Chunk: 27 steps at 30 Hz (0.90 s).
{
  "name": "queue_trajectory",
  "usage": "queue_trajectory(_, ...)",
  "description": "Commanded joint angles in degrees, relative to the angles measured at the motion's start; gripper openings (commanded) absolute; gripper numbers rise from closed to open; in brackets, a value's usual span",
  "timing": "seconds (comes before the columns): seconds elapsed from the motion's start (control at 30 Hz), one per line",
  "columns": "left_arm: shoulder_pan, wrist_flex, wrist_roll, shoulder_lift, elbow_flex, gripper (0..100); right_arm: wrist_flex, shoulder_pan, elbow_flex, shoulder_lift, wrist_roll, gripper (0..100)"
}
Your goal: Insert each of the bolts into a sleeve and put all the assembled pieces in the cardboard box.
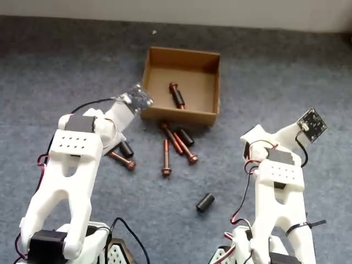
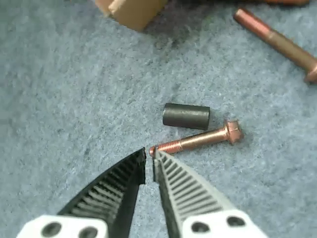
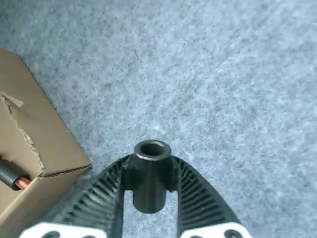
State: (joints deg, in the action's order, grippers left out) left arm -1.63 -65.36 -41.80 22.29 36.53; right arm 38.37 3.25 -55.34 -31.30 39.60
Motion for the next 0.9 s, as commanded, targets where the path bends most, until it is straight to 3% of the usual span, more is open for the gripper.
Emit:
queue_trajectory(0.0, 2.07, -2.2, -6.51, 1.63, -2.95, 15, -1.36, 0.57, 0.75, -1.8, 0.53, 0.4)
queue_trajectory(0.17, 2.33, -10.99, -7.47, -2.07, -9.19, 15, -1.36, 0.57, 0.75, -1.8, 0.53, 0.4)
queue_trajectory(0.43, 2.24, -26.99, -18.81, -21.41, -26.86, 15, -6.81, 0.57, 0.22, -1.71, 0.53, 0.4)
queue_trajectory(0.67, 2.07, -27.78, -26.02, -29.67, -29.76, 15, -6.81, 0.57, 0.22, -1.71, 0.53, 0.4)
queue_trajectory(0.87, 3.03, -27.16, -26.29, -34.33, -29.93, 15, -6.81, 0.57, 0.22, -1.71, 0.53, 0.4)
